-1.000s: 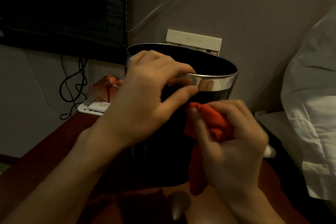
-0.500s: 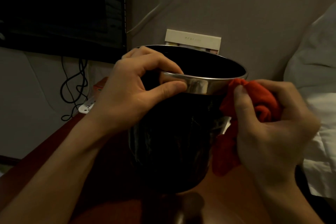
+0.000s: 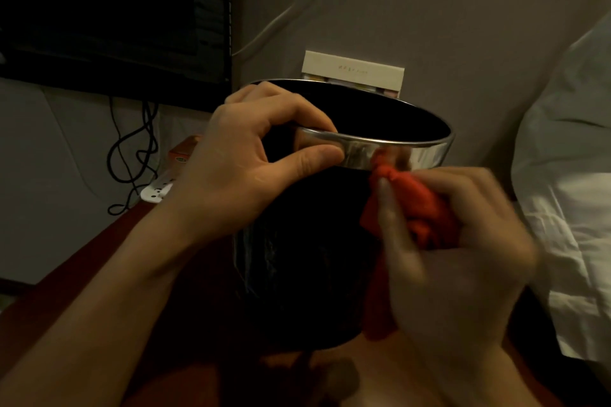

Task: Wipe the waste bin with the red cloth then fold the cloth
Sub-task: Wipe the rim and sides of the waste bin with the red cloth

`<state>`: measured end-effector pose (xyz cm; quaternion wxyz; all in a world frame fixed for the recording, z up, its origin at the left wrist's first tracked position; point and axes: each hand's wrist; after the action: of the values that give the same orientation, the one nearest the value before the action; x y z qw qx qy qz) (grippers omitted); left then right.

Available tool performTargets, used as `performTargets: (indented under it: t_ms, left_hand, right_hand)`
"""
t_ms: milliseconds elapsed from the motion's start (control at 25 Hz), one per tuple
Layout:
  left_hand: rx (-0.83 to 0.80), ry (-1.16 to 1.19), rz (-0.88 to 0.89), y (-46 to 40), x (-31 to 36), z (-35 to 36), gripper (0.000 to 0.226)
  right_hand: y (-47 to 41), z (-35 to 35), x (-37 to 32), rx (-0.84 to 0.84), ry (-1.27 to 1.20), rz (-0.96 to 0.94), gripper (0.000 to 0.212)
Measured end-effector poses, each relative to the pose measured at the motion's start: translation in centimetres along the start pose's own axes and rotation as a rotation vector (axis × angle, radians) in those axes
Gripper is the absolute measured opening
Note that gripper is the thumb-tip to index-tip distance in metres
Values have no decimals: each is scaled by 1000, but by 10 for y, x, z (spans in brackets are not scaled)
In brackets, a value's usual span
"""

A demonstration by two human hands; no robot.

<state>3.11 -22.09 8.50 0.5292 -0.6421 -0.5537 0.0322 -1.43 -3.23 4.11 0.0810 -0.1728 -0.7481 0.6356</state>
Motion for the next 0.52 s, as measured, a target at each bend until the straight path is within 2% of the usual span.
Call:
performTargets:
  t_ms: [120, 280, 440, 520]
  left_hand:
    - [-9, 5, -1, 1, 3, 1, 14]
    - [-13, -6, -3, 0, 2, -1, 15]
    - [-5, -8, 2, -1, 2, 1, 15]
    - [-5, -30, 12, -2, 2, -2, 17]
  right_hand:
    - [8, 6, -5, -66, 9, -35, 13]
    - [-9, -12, 12, 30, 69, 24, 15]
    - [10, 9, -5, -104, -4, -24, 14]
    - [6, 6, -1, -109, -29, -18, 14]
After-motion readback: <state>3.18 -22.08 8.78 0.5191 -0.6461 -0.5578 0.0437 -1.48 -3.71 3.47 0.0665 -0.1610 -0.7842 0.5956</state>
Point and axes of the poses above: each hand's wrist, its own y-axis away from the middle knuckle, its own z-axis out of the palm, x = y × z, and after that the axes turned 10 degrees about -z, right-handed
